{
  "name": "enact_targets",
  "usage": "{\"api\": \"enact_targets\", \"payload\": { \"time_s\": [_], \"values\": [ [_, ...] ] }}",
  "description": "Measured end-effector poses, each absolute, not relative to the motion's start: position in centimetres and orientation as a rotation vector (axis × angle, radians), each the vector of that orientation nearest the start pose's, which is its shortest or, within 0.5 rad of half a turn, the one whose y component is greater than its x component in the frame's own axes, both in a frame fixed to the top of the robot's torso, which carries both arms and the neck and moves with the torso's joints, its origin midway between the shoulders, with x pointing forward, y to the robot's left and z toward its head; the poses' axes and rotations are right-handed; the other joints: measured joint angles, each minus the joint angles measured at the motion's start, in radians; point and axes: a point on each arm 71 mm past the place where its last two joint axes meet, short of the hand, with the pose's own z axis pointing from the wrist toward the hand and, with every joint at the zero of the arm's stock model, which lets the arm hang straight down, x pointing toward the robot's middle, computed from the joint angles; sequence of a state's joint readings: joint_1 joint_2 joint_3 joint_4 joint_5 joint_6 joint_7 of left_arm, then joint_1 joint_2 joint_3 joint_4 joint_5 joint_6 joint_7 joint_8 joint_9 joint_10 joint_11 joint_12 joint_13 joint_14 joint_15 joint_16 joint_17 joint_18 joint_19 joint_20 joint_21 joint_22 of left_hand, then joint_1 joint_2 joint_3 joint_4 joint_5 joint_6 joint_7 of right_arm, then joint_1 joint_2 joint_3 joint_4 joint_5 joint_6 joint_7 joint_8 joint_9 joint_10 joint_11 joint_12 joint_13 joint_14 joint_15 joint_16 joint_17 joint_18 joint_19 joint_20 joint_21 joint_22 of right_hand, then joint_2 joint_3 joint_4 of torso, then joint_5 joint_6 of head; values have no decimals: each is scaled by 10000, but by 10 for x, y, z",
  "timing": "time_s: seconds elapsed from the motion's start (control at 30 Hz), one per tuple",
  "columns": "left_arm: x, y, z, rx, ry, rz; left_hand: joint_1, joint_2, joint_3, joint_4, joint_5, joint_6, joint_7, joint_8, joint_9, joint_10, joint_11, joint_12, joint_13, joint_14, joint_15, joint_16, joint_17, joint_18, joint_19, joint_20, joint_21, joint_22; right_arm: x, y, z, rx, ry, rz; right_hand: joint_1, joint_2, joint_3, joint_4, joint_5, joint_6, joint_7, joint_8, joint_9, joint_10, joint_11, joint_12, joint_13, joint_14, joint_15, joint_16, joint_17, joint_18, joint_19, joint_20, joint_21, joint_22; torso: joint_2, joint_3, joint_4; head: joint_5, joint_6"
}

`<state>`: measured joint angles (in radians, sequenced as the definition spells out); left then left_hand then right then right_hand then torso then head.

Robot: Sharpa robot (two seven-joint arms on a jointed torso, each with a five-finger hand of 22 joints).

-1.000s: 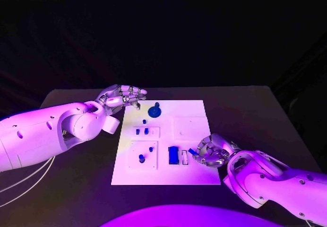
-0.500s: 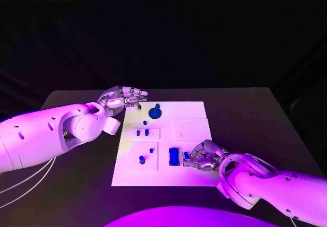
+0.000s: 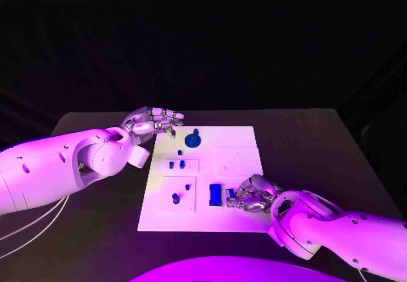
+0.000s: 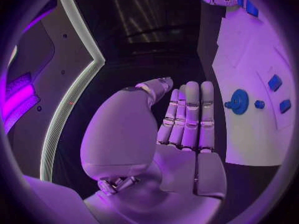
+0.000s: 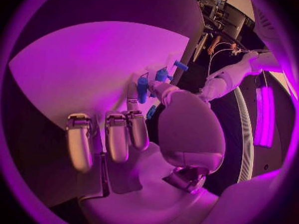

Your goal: Assemble the parts on the task board

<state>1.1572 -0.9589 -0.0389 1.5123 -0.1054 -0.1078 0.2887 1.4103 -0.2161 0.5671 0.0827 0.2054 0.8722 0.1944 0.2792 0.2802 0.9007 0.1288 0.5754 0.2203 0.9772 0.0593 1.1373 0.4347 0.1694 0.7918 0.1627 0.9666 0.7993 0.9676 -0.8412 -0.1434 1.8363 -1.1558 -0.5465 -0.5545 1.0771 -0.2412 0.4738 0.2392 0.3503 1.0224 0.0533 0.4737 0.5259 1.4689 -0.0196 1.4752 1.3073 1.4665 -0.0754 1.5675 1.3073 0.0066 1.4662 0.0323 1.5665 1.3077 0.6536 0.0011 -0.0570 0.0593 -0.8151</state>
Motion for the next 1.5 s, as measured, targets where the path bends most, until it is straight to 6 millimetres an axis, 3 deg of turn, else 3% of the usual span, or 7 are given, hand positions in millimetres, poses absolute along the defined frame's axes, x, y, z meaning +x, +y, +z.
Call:
{"api": "enact_targets", "payload": {
  "time_s": [0.13,0.27,0.6,1.3,1.37,1.43,1.5],
  "values": [
    [475,258,-203,-10828,16198,-15173,0,0,0,0,0,0,0,0,0,0,0,0,0,0,0,0,1,0,0,0,0,0,352,-146,-294,4728,20952,6362,-145,-88,-344,203,-191,15,16,-16,-19,0,0,0,0,0,0,0,0,0,0,0,0,-1,-4,0,1,9,10],
    [476,259,-203,-10833,16196,-15161,30,30,0,0,0,0,0,0,1,0,0,0,1,0,0,0,-3,0,0,0,0,0,352,-146,-293,4671,20919,6362,-266,-80,-768,446,21,66,4,-16,-48,0,1,0,0,0,0,0,0,0,0,0,0,-1,-3,0,6,20,12],
    [476,260,-203,-10850,16190,-15122,41,41,0,0,0,0,0,0,1,0,0,-1,1,0,0,0,-9,0,0,0,0,0,350,-146,-293,4537,20859,6396,-585,22,-1476,527,-40,65,4,-56,-92,-1,1,0,0,0,0,0,8,1,0,0,0,-2,-4,-1,2,63,-15],
    [477,262,-204,-10878,16179,-15058,41,41,0,0,0,0,0,0,2,0,0,-1,2,0,0,0,-8,0,0,0,0,1,348,-150,-289,4289,20639,6384,-625,61,-1689,484,63,94,-25,-56,-87,-1,1,0,0,0,0,0,5,0,0,1,0,-4,-6,0,1,105,-33],
    [477,262,-204,-10878,16180,-15058,41,41,0,0,0,0,0,0,1,0,0,-1,2,0,0,0,-8,0,0,0,0,1,349,-151,-289,4274,20633,6349,-368,154,-1754,419,61,95,-26,-57,-87,-1,1,0,0,0,0,0,5,0,0,1,0,-4,-6,-6,4,105,-31],
    [477,262,-204,-10879,16180,-15056,41,41,-1,0,0,0,0,0,2,0,0,-1,2,0,0,0,-8,0,0,0,0,1,349,-152,-290,4246,20639,6313,198,157,-1810,315,-257,96,-26,-106,-102,-1,2,0,0,0,0,0,5,0,0,1,0,-4,-6,-6,7,105,-30],
    [477,262,-204,-10880,16181,-15055,41,41,-1,0,0,0,0,0,2,0,0,-1,2,0,0,0,-8,0,0,0,0,1,349,-152,-290,4210,20658,6287,853,201,-1857,195,-1107,96,-26,-160,-151,-1,1,0,0,0,0,0,4,0,0,1,0,-4,-6,-6,7,104,-30]
  ]
}}
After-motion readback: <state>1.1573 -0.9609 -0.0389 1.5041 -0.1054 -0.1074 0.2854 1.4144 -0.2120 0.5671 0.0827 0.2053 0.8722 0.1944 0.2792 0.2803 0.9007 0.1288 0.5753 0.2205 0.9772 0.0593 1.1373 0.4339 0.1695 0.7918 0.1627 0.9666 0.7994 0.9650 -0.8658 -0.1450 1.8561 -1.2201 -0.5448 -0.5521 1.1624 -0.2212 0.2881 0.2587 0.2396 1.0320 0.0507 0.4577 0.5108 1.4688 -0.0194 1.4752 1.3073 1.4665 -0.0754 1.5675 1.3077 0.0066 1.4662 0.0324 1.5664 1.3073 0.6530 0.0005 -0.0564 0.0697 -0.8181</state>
